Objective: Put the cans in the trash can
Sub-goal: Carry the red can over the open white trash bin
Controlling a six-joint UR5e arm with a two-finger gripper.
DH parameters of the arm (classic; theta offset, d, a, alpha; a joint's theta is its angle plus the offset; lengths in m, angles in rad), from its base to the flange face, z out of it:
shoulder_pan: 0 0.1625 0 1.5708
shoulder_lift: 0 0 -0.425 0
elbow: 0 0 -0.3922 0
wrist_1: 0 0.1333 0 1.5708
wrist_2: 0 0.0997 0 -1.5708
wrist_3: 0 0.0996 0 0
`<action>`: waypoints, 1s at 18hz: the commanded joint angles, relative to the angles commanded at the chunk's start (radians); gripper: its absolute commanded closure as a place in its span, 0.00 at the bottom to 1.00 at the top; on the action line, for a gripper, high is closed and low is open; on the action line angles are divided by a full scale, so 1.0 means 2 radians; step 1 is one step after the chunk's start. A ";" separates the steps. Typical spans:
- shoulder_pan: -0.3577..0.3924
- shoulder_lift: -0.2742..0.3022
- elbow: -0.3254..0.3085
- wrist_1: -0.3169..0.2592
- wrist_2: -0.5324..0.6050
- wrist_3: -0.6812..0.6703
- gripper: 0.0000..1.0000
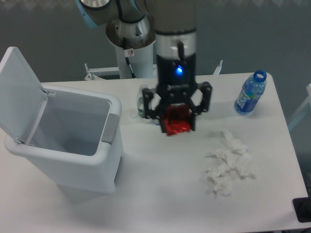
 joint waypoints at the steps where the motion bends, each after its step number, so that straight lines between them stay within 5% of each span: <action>1: -0.005 0.005 -0.004 0.001 -0.002 0.000 0.30; 18: -0.091 -0.014 -0.008 0.002 -0.025 0.000 0.20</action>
